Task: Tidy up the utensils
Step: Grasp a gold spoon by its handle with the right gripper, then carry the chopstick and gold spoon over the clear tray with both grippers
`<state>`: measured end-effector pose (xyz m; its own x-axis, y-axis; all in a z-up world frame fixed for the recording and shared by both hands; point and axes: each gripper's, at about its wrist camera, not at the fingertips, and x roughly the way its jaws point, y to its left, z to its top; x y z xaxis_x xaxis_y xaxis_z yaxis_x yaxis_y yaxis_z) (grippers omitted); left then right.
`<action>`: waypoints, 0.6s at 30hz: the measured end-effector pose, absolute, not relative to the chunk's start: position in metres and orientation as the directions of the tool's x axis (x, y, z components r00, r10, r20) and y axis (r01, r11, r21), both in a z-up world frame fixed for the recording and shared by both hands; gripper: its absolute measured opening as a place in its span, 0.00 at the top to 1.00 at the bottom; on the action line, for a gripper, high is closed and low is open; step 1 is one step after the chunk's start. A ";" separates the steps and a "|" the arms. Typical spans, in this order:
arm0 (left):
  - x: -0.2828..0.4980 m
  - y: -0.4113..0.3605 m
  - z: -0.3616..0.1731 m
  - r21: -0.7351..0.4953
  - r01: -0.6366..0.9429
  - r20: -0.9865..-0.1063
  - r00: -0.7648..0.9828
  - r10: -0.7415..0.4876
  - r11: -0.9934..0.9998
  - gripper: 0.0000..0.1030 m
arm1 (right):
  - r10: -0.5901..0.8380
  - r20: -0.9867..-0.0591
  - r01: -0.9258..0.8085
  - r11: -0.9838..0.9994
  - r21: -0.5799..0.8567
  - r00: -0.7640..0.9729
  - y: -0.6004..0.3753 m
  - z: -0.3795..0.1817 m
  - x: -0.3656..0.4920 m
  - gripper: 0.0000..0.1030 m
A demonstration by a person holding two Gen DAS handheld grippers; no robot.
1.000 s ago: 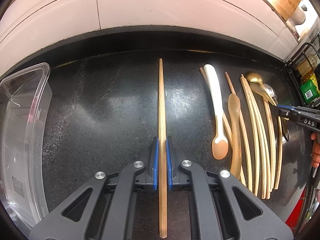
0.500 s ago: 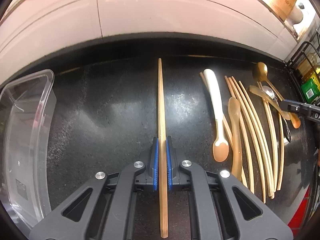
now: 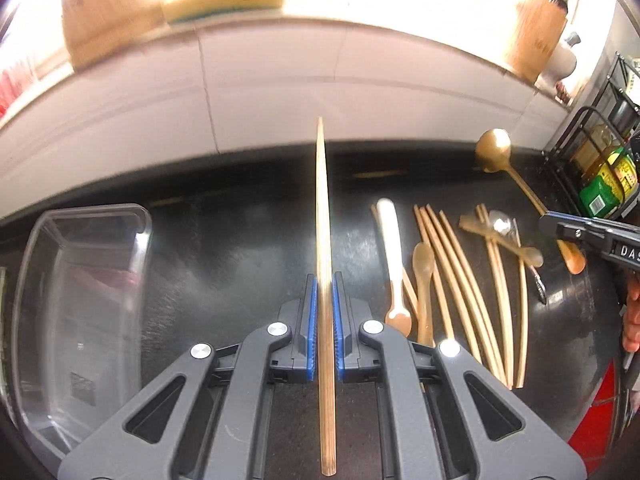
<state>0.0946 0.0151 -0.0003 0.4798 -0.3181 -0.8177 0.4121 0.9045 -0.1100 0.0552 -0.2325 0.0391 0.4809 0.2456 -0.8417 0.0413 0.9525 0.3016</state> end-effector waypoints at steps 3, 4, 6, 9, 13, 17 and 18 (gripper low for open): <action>0.088 0.026 0.017 -0.093 0.388 -0.805 0.513 -0.299 0.917 0.94 | 0.267 -0.825 0.002 0.951 0.309 0.498 -0.218 0.054 0.056 0.98; 0.085 0.033 0.023 -0.089 0.375 -0.802 0.523 -0.290 0.923 0.94 | 0.279 -0.817 -0.016 0.949 0.314 0.504 -0.211 0.061 0.057 0.98; 0.077 0.044 0.032 -0.081 0.346 -0.794 0.544 -0.270 0.935 0.94 | 0.299 -0.807 -0.047 0.946 0.321 0.509 -0.199 0.068 0.059 0.98; 0.065 0.066 0.046 -0.057 0.295 -0.784 0.578 -0.226 0.954 0.94 | 0.340 -0.789 -0.116 0.937 0.329 0.511 -0.174 0.080 0.062 0.98; 0.049 0.100 0.061 -0.031 0.218 -0.776 0.609 -0.161 0.975 0.94 | 0.407 -0.763 -0.205 0.913 0.352 0.502 -0.133 0.094 0.071 0.98; 0.037 0.147 0.070 -0.032 0.143 -0.779 0.616 -0.114 0.989 0.94 | 0.466 -0.748 -0.281 0.884 0.373 0.473 -0.083 0.103 0.079 0.98; 0.037 0.157 0.066 -0.032 0.125 -0.782 0.615 -0.103 0.992 0.94 | 0.479 -0.745 -0.290 0.877 0.383 0.464 -0.069 0.103 0.081 0.98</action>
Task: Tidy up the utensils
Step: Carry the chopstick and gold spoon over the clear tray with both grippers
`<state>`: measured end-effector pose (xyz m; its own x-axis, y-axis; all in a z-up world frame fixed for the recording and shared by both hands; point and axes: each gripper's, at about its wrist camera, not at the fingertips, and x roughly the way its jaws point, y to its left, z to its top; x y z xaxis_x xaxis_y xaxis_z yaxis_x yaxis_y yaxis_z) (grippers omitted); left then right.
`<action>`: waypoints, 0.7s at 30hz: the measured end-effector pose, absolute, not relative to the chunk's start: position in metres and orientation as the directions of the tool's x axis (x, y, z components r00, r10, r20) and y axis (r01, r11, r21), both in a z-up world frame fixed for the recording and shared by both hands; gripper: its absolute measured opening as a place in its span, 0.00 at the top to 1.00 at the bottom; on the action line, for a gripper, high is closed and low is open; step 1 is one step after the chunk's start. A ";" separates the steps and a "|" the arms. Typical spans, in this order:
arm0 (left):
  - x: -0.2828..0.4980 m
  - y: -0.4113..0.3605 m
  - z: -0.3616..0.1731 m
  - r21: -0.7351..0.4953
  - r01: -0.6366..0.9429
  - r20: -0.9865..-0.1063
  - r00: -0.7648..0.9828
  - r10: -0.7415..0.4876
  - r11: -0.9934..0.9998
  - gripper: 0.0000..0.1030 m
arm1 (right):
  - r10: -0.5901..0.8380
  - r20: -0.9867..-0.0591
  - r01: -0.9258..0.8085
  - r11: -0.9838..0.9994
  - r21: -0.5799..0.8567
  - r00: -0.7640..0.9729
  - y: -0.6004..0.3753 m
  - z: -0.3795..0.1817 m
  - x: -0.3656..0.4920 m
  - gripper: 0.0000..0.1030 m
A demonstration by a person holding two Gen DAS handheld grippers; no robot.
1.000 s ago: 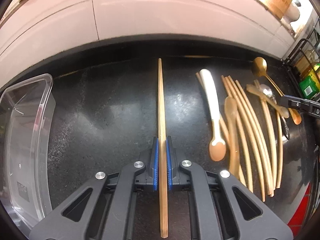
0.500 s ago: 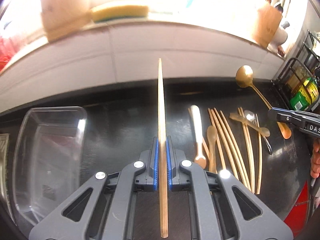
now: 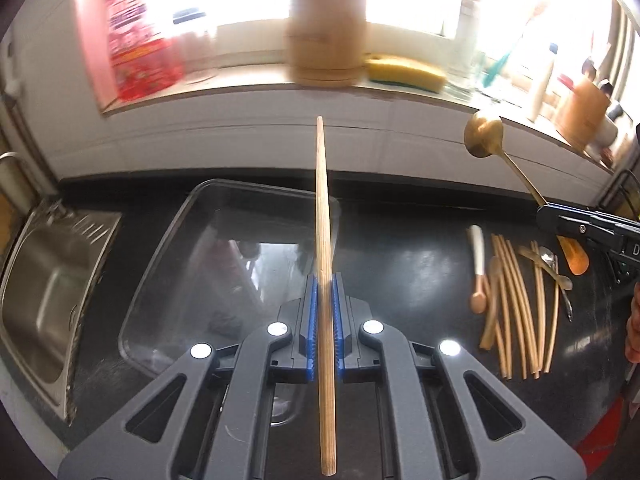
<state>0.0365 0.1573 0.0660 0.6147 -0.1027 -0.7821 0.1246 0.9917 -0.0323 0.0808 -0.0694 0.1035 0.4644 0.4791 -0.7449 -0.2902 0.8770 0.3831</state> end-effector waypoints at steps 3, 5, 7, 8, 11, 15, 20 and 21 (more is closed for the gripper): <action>0.043 0.186 0.065 -0.046 0.094 -0.782 0.617 -0.094 0.995 0.94 | 0.495 -0.745 -0.307 0.867 0.392 0.448 -0.036 0.102 0.085 0.98; 0.049 0.199 0.065 -0.048 0.090 -0.778 0.621 -0.093 0.995 0.94 | 0.500 -0.750 -0.313 0.864 0.394 0.434 -0.010 0.098 0.089 0.98; 0.058 0.217 0.064 -0.046 0.102 -0.778 0.621 -0.100 0.994 0.94 | 0.495 -0.757 -0.306 0.867 0.394 0.427 0.016 0.092 0.097 0.98; 0.062 0.226 0.063 -0.049 0.110 -0.780 0.616 -0.106 0.993 0.94 | 0.494 -0.759 -0.296 0.867 0.400 0.423 0.026 0.090 0.100 0.98; 0.076 0.251 0.056 -0.061 0.134 -0.790 0.599 -0.130 0.989 0.94 | 0.486 -0.773 -0.263 0.873 0.410 0.408 0.059 0.076 0.112 0.98; 0.100 0.276 0.040 -0.094 0.166 -0.803 0.571 -0.173 0.982 0.94 | 0.455 -0.800 -0.226 0.890 0.395 0.392 0.094 0.057 0.127 0.98; 0.115 0.288 0.014 -0.100 0.215 -0.828 0.523 -0.201 0.972 0.94 | 0.395 -0.837 -0.186 0.918 0.350 0.379 0.123 0.037 0.142 0.98; 0.116 0.289 0.010 -0.105 0.223 -0.832 0.515 -0.208 0.969 0.94 | 0.385 -0.842 -0.178 0.923 0.342 0.379 0.126 0.034 0.144 0.98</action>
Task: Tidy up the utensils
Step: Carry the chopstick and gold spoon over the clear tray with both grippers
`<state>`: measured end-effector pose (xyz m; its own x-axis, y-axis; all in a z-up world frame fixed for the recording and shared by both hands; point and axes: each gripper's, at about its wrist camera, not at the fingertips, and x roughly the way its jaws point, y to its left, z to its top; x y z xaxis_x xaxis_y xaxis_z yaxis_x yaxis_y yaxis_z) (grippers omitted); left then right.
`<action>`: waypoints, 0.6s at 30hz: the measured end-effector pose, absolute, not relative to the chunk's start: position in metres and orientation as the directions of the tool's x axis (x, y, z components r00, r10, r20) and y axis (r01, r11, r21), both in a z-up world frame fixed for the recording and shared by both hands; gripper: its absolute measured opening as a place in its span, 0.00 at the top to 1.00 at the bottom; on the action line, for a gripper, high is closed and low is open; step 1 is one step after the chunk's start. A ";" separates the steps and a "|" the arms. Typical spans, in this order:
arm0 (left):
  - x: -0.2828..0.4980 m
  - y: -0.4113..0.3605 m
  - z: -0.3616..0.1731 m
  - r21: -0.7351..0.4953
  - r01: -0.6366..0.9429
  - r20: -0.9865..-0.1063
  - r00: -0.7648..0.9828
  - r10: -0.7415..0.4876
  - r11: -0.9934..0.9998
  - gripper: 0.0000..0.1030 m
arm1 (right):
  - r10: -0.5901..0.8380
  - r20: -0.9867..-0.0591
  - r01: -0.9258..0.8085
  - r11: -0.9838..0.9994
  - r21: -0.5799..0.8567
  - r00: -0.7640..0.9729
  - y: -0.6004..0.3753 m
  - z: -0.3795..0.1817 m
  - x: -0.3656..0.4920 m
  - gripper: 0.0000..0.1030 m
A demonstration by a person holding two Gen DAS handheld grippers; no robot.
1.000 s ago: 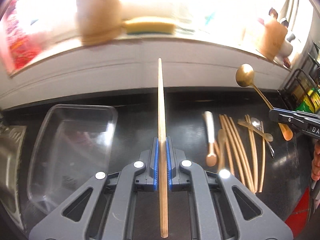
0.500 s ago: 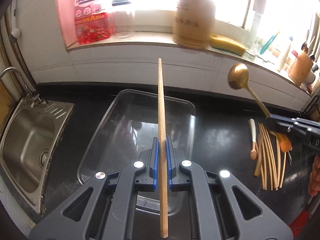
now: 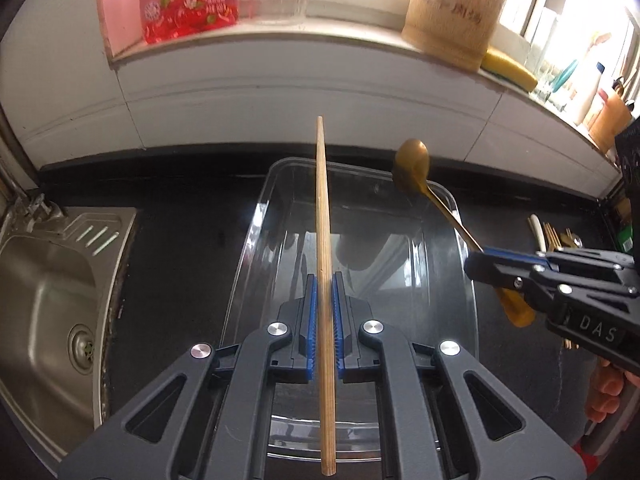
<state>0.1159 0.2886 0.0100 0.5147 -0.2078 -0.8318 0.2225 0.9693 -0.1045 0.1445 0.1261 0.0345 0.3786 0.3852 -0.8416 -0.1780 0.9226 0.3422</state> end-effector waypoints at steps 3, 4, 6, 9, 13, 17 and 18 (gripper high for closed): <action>0.116 0.291 0.002 -0.109 0.251 -0.837 0.498 -0.225 0.962 0.94 | 0.365 -0.850 -0.154 0.931 0.330 0.380 0.129 0.031 0.147 0.98; 0.116 0.291 0.001 -0.110 0.258 -0.838 0.494 -0.229 0.960 0.94 | 0.357 -0.853 -0.148 0.934 0.325 0.381 0.130 0.030 0.148 0.98; 0.116 0.290 -0.002 -0.107 0.277 -0.841 0.487 -0.236 0.955 0.93 | 0.339 -0.858 -0.142 0.941 0.308 0.386 0.134 0.030 0.151 0.98; 0.114 0.287 -0.007 -0.116 0.298 -0.849 0.466 -0.250 0.947 0.93 | 0.326 -0.864 -0.134 0.945 0.297 0.384 0.139 0.026 0.158 0.98; 0.115 0.285 -0.014 -0.128 0.310 -0.847 0.459 -0.266 0.942 0.93 | 0.296 -0.876 -0.126 0.955 0.268 0.381 0.146 0.022 0.165 0.98; 0.119 0.284 -0.019 -0.130 0.307 -0.851 0.454 -0.265 0.943 0.93 | 0.280 -0.888 -0.113 0.960 0.256 0.366 0.146 0.015 0.164 0.98; 0.120 0.284 -0.020 -0.129 0.304 -0.851 0.455 -0.262 0.944 0.93 | 0.278 -0.889 -0.109 0.960 0.256 0.362 0.146 0.014 0.164 0.98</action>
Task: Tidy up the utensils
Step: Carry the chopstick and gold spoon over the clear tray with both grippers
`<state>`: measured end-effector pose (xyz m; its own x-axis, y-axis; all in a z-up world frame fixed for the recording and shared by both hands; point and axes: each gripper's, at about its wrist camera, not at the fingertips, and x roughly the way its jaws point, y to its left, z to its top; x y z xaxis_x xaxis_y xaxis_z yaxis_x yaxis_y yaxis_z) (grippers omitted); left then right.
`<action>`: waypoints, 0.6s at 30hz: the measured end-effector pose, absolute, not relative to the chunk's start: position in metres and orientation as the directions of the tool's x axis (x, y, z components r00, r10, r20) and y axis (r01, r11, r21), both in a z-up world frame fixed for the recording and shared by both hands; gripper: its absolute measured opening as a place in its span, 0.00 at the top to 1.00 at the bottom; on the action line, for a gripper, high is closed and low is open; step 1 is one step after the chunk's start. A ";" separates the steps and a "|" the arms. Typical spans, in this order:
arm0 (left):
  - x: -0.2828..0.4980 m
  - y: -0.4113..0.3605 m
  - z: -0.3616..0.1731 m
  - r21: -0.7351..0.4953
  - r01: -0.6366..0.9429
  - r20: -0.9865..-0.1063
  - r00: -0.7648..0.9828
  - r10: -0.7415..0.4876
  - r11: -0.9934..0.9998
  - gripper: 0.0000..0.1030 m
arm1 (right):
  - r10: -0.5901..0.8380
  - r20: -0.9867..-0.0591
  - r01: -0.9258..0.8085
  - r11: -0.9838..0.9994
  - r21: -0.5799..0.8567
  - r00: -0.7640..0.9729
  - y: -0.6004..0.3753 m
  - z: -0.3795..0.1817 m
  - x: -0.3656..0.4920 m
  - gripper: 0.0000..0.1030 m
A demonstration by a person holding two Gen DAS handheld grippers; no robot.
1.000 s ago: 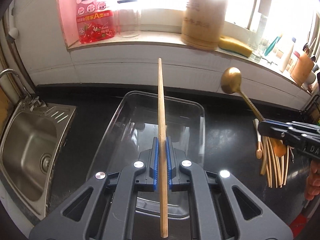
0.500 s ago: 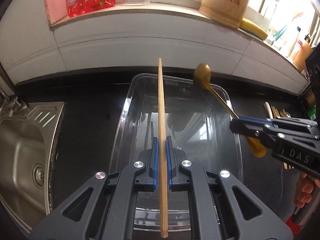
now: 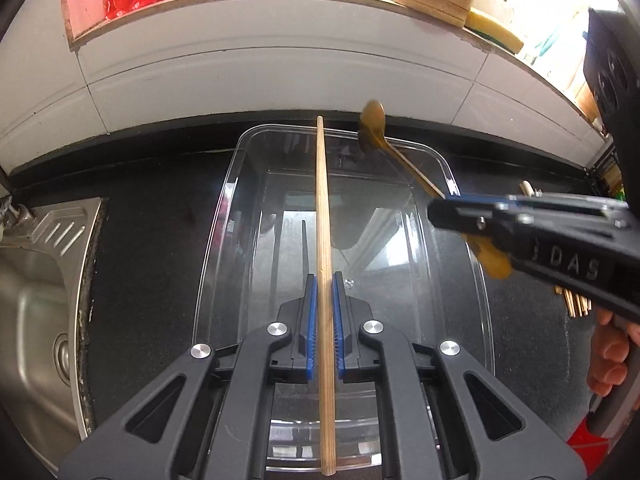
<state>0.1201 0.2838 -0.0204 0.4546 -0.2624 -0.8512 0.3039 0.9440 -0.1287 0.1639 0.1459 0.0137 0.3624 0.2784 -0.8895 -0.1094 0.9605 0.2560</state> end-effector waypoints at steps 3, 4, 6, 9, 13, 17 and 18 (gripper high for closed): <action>0.123 0.285 -0.021 -0.127 0.293 -0.852 0.457 -0.255 0.948 0.93 | 0.274 -0.894 -0.095 0.962 0.256 0.356 0.144 0.010 0.162 0.98; 0.123 0.285 -0.021 -0.125 0.290 -0.852 0.458 -0.253 0.949 0.93 | 0.276 -0.894 -0.091 0.961 0.261 0.354 0.143 0.009 0.161 0.98; 0.124 0.286 -0.021 -0.125 0.284 -0.852 0.460 -0.250 0.951 0.93 | 0.272 -0.895 -0.088 0.962 0.257 0.355 0.141 0.009 0.158 0.98; 0.125 0.287 -0.020 -0.119 0.276 -0.853 0.464 -0.241 0.954 0.93 | 0.273 -0.894 -0.080 0.962 0.262 0.355 0.140 0.008 0.157 0.98; 0.124 0.288 -0.018 -0.113 0.265 -0.852 0.471 -0.231 0.958 0.93 | 0.272 -0.893 -0.070 0.962 0.265 0.359 0.134 0.010 0.159 0.98; 0.124 0.288 -0.016 -0.112 0.266 -0.855 0.466 -0.230 0.957 0.93 | 0.271 -0.889 -0.069 0.962 0.264 0.368 0.129 0.014 0.163 0.98; 0.124 0.288 -0.016 -0.111 0.265 -0.855 0.466 -0.228 0.958 0.93 | 0.271 -0.889 -0.069 0.962 0.265 0.369 0.128 0.015 0.164 0.98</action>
